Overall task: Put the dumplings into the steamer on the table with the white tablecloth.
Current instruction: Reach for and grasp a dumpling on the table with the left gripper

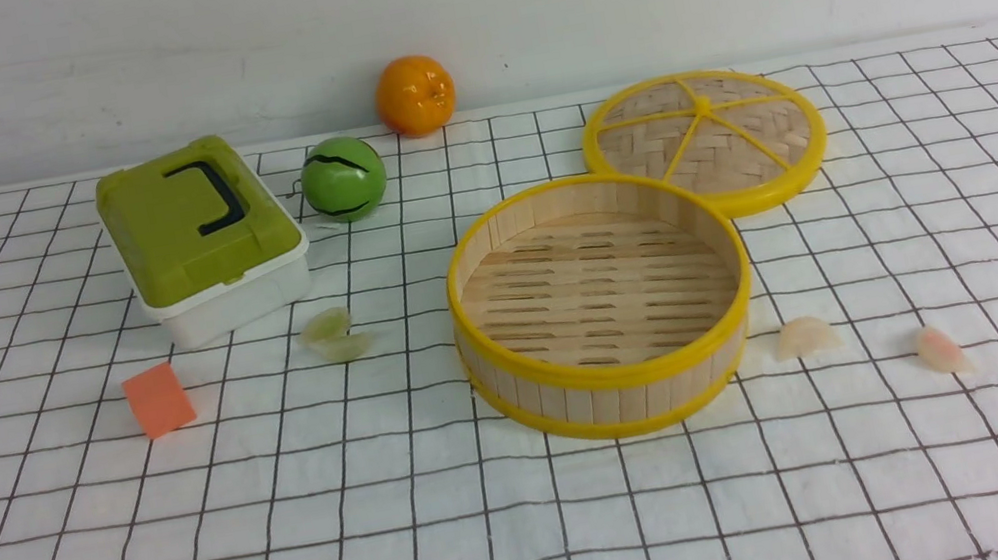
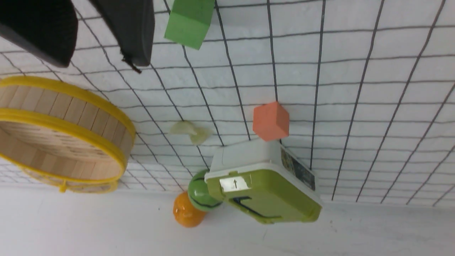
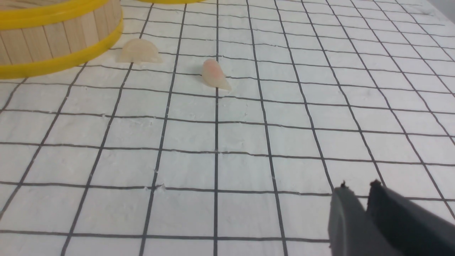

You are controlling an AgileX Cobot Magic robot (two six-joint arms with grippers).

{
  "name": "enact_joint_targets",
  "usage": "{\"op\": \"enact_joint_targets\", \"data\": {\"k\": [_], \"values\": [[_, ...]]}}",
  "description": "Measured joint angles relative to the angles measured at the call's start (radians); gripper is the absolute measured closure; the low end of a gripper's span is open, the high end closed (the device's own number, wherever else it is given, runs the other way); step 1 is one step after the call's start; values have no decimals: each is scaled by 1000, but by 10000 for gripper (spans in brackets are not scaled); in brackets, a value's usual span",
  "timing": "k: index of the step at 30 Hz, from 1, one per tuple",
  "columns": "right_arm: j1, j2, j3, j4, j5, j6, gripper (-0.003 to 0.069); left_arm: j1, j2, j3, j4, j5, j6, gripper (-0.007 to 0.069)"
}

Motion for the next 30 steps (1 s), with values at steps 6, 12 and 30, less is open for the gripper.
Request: {"op": "enact_joint_targets", "data": {"k": [6,12,30], "values": [[0,0,10,-66,-91,-9,557,0,0,0,0,-124,0,386],[0,0,11,-375,-478,-26,547,0,0,0,0,-338,0,386],[0,0,-105,-462,-1243,582,526,0,0,-66,0,-524,-484,443]]}}
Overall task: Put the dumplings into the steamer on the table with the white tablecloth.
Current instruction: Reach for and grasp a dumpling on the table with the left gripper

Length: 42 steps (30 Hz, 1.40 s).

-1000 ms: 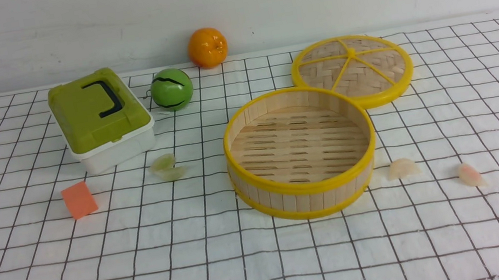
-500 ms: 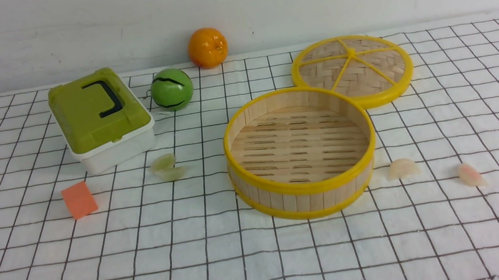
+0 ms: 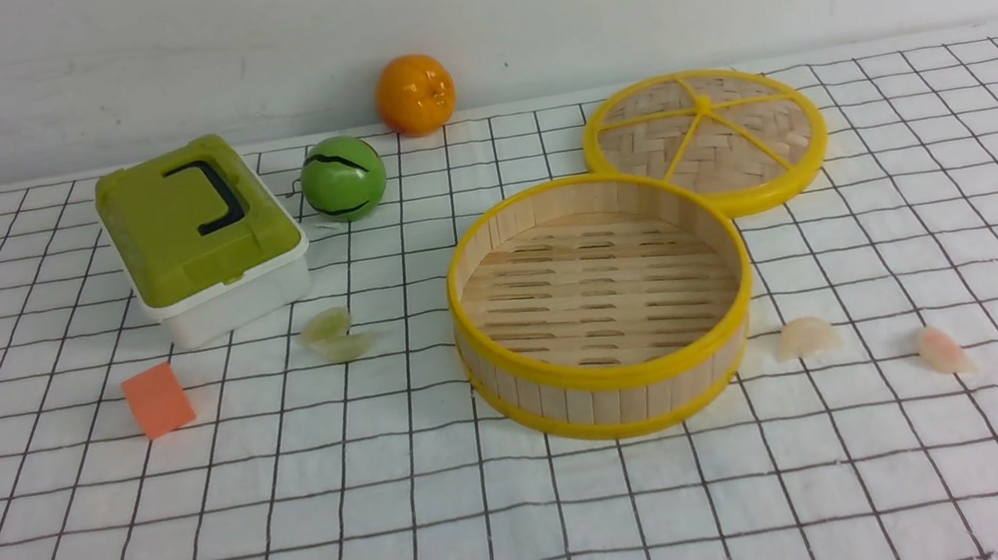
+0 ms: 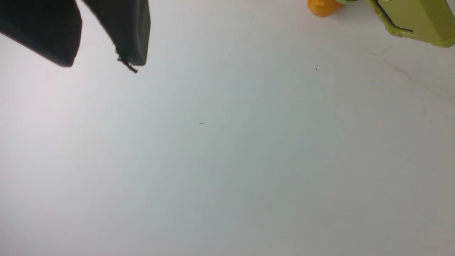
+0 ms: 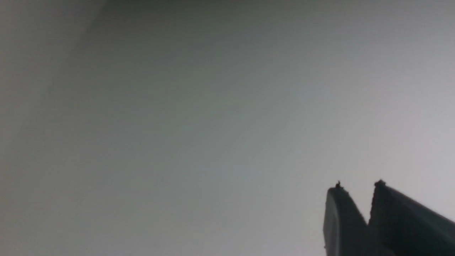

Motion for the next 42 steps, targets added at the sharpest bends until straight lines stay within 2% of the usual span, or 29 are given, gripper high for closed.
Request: {"op": "enact_joint_targets", "data": {"k": [1,4,5,6,7,8,10,14,18,22,23,24,25,26,27,29,31,35,36,37,39,40,41,42], "values": [[0,0,-9,4,19,7,526,0,0,-16,0,18,0,455],[0,34,-185,21,440,97,524,0,30,-192,0,211,11,599],[0,58,-229,22,524,111,524,0,56,-236,0,265,16,628],[0,86,-268,24,623,119,522,0,96,-278,12,322,23,637],[0,93,-275,26,642,121,522,0,115,-298,15,352,25,637],[0,139,-311,32,777,125,521,0,184,-363,27,459,35,637],[0,208,-335,40,899,128,518,0,298,-427,56,592,39,637],[0,286,-335,43,977,150,513,0,491,-444,90,686,38,637],[0,343,-335,46,993,171,512,0,665,-453,58,722,28,637],[16,427,-338,79,1118,169,532,0,837,-538,-17,836,111,637],[35,455,-341,102,1193,153,559,0,889,-579,-50,899,153,637],[58,493,-350,141,1261,112,590,0,962,-635,-102,988,217,637],[68,507,-352,149,1288,76,604,0,972,-655,-111,1017,226,637],[116,559,-375,215,1399,-51,657,0,1055,-732,-178,1127,304,637],[116,567,-378,224,1413,-51,661,0,1065,-732,-186,1127,314,637],[196,680,-423,343,1555,-282,681,0,1197,-855,-286,1231,428,637],[244,751,-446,419,1606,-407,683,0,1274,-931,-323,1252,492,637],[322,867,-465,594,1576,-602,683,0,1482,-1156,-334,1258,608,636],[322,872,-465,600,1576,-610,683,0,1492,-1156,-332,1258,615,636],[338,909,-466,656,1549,-682,683,0,1590,-1271,-303,1274,659,620],[341,940,-466,692,1523,-748,683,0,1692,-1370,-270,1302,693,584],[341,943,-466,692,1520,-755,683,0,1692,-1383,-270,1307,696,578],[342,961,-466,712,1501,-793,683,0,1774,-1472,-246,1347,722,529],[342,966,-466,717,1496,-801,683,0,1809,-1496,-235,1361,729,513]]}}
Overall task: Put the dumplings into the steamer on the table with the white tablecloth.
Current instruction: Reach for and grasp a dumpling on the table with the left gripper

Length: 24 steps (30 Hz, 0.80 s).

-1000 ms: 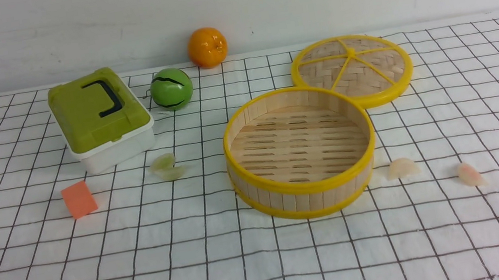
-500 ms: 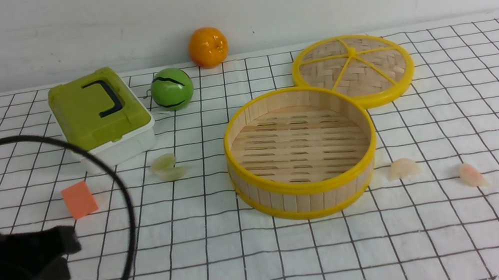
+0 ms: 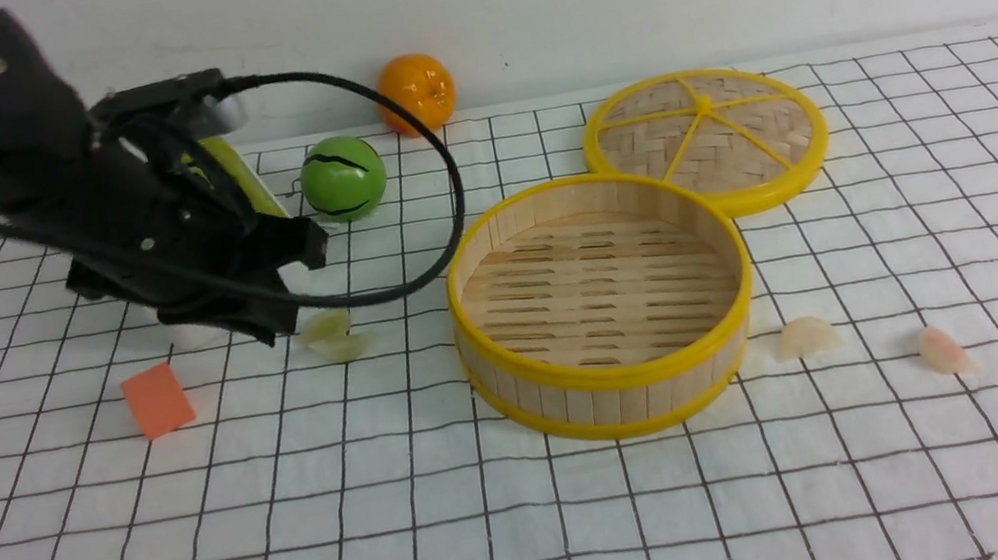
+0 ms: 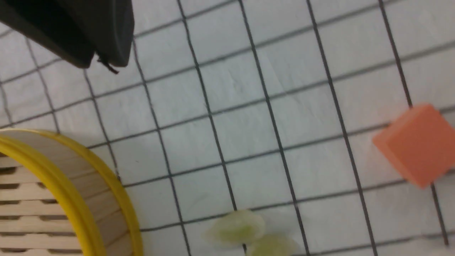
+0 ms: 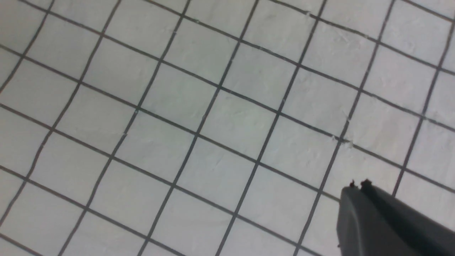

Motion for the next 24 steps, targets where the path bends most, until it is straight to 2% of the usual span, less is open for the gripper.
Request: {"op": "enact_joint_targets", "data": {"k": [4,8,13,19,21,24], "values": [[0,19,0,30,-22,-37,683,0,258,-278,58,136,142,324],[0,19,-1,33,-36,-43,681,0,444,-483,65,186,244,267],[0,19,-1,33,-54,-44,679,0,569,-654,79,197,273,267],[0,19,-1,32,-64,-44,676,0,614,-686,79,208,280,302],[0,19,-1,32,-64,-44,673,0,623,-687,80,233,280,319],[0,19,-1,32,-64,-44,670,0,629,-687,81,278,279,385]]}}
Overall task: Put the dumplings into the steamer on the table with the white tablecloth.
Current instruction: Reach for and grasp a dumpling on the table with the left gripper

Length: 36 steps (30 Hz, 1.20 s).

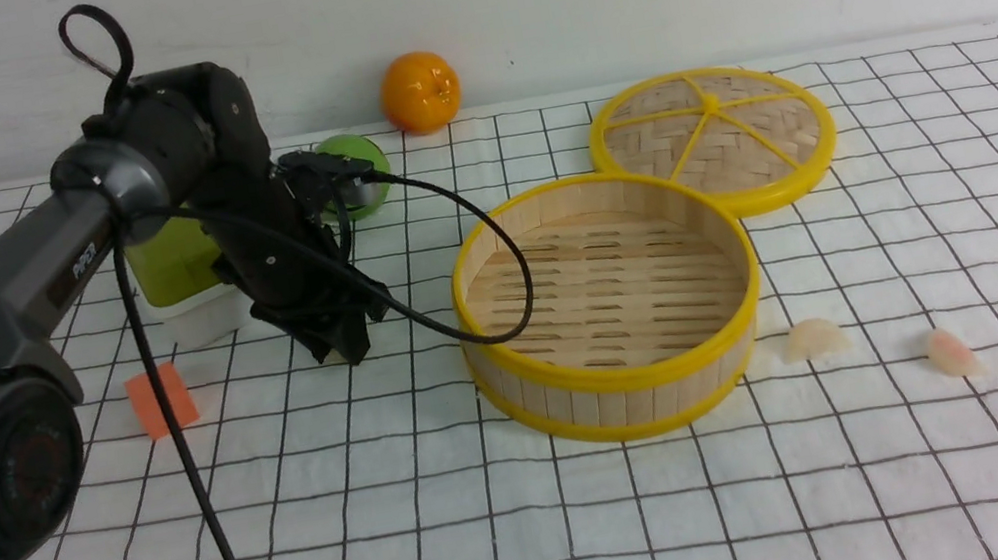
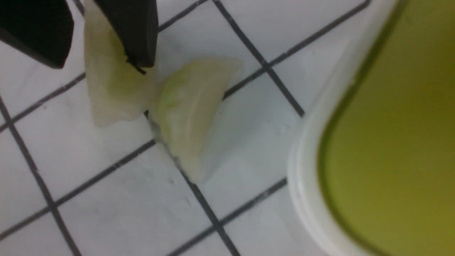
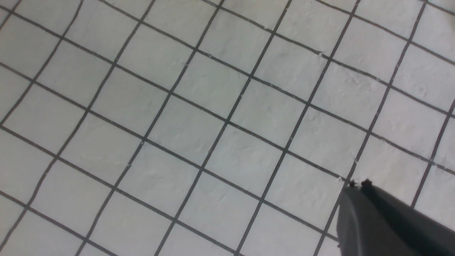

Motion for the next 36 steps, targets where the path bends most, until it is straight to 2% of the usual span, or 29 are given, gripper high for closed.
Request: {"op": "enact_joint_targets", "data": {"k": [1,2,3,4,6,12,14,17,21,25,27,29,33,36], "values": [[0,0,0,0,0,0,670,0,0,0,0,1,-1,390],[0,0,0,0,0,0,669,0,0,-1,1,6,-15,439],[0,0,0,0,-1,0,669,0,0,-1,2,7,-20,453],[0,0,0,1,-2,-1,666,0,0,-2,3,12,-48,510],[0,0,0,1,-3,-1,664,0,0,-4,3,16,-91,554],[0,0,0,3,-3,-1,663,0,-13,-6,-5,14,-225,561],[0,0,0,4,-4,-1,663,0,-31,-8,-17,15,-250,628],[0,0,0,4,-4,-1,661,0,-65,-24,-46,16,-265,637],[0,0,0,4,-5,-1,659,-2,-146,-78,-165,18,-271,637],[0,0,0,4,-6,-1,656,-28,-180,-113,-198,19,-272,637],[0,0,0,4,-6,-1,654,-51,-183,-116,-188,20,-271,637],[0,0,0,5,-7,-1,651,-88,-174,-113,-99,23,-288,637],[0,0,0,8,-7,-1,649,-109,-167,-72,43,23,-448,637],[0,0,0,8,-7,-1,646,-107,-167,-31,82,23,-485,636]]}}
